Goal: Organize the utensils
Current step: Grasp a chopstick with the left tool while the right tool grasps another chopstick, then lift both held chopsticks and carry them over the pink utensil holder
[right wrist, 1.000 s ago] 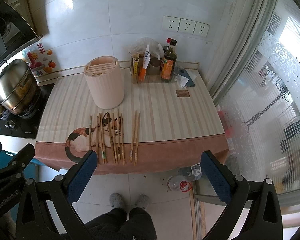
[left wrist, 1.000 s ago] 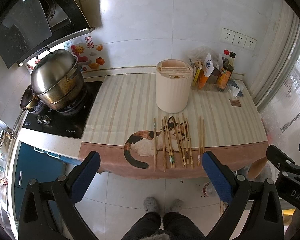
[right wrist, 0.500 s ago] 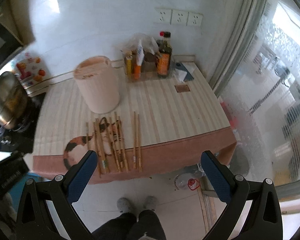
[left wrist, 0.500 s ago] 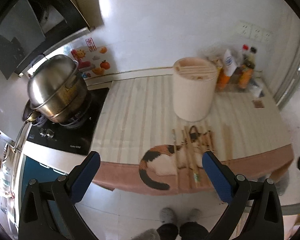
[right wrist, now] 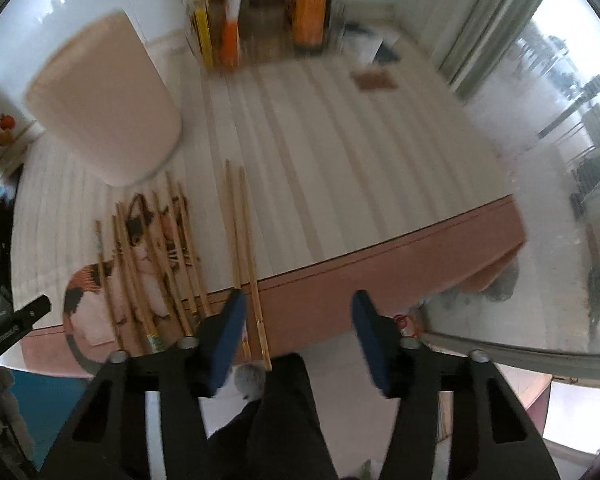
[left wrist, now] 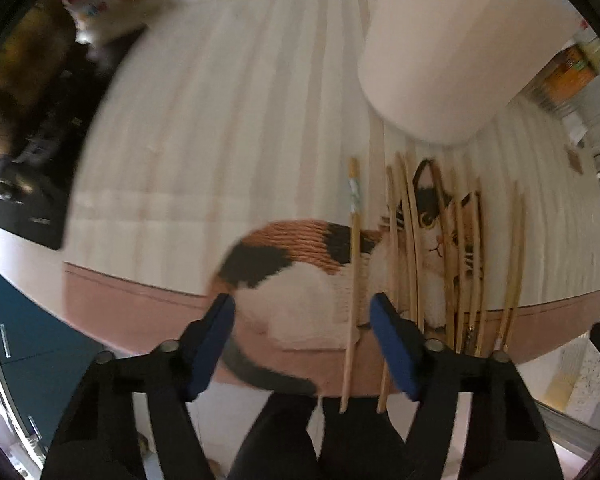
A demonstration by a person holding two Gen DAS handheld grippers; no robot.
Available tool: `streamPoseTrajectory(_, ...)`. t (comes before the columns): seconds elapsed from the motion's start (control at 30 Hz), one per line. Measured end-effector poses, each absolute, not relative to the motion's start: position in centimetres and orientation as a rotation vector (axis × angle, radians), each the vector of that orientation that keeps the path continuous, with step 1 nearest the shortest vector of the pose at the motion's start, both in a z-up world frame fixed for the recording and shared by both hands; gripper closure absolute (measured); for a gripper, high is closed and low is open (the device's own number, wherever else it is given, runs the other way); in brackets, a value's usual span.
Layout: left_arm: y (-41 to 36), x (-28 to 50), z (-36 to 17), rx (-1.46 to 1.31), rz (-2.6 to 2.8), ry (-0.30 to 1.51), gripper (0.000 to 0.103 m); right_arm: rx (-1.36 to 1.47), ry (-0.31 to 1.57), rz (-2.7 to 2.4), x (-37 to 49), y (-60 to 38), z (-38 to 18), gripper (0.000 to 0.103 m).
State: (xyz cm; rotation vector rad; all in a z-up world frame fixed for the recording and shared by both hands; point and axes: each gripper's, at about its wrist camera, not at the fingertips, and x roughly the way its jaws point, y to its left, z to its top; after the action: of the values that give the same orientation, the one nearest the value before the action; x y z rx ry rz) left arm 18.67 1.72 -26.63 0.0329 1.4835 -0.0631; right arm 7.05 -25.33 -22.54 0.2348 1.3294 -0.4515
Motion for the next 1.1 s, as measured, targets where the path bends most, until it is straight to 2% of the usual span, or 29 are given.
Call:
streamPoseTrajectory(0.03, 1.2, 19.1, -27.7, 0.042, -0.062, 1.500, 0.048, 0.241, 1.354, -0.442, 7.7, -25.8, -23.8, 0.057)
streamPoseTrajectory(0.1, 0.0, 19.7, -29.9, 0.046, -0.066, 1.550, 0.050, 0.247, 1.397, -0.417, 9.3, -26.8, -26.3, 0.062)
streamPoseTrajectory(0.13, -0.4, 19.8, -30.7, 0.042, -0.068, 1.571, 0.055, 0.250, 1.419, -0.403, 10.1, -27.1, -27.5, 0.062)
streamPoseTrajectory(0.23, -1.3, 20.3, -32.7, 0.040, -0.047, 1.617, 0.058, 0.261, 1.474, -0.362, 11.9, -27.7, -30.2, 0.062)
streamPoseTrajectory(0.3, -1.6, 20.4, -33.4, 0.050, -0.026, 1.629, 0.066, 0.275, 1.504, -0.330, 13.1, -27.9, -31.7, 0.062)
streamPoseTrajectory(0.37, -1.8, 20.4, -33.5, 0.047, -0.016, 1.614, 0.070, 0.269, 1.524, -0.305, 14.2, -27.7, -32.9, 0.062)
streamPoseTrajectory(0.4, -2.0, 20.4, -33.4, 0.050, -0.022, 1.607, 0.076, 0.257, 1.533, -0.287, 14.7, -27.4, -33.5, 0.062)
streamPoseTrajectory(0.43, -2.2, 20.5, -33.3, 0.052, -0.027, 1.604, 0.088, 0.243, 1.539, -0.271, 15.1, -27.1, -33.9, 0.062)
streamPoseTrajectory(0.5, -2.8, 20.7, -33.4, 0.071, -0.026, 1.593, 0.098, 0.217, 1.554, -0.243, 15.7, -26.5, -34.8, 0.062)
streamPoseTrajectory(0.53, -3.1, 20.5, -33.6, 0.084, -0.021, 1.584, 0.099, 0.211, 1.556, -0.230, 15.9, -26.2, -35.0, 0.063)
streamPoseTrajectory(0.6, -3.5, 20.2, -33.7, 0.105, -0.019, 1.571, 0.099, 0.172, 1.565, -0.228, 16.1, -25.6, -35.6, 0.077)
streamPoseTrajectory(0.67, -3.7, 20.4, -33.7, 0.100, -0.012, 1.570, 0.099, 0.169, 1.566, -0.230, 15.9, -25.4, -36.1, 0.096)
streamPoseTrajectory(1.1, -3.9, 20.8, -34.0, 0.085, -0.015, 1.596, 0.098, 0.226, 1.587, -0.273, 14.6, -27.8, -37.9, 0.096)
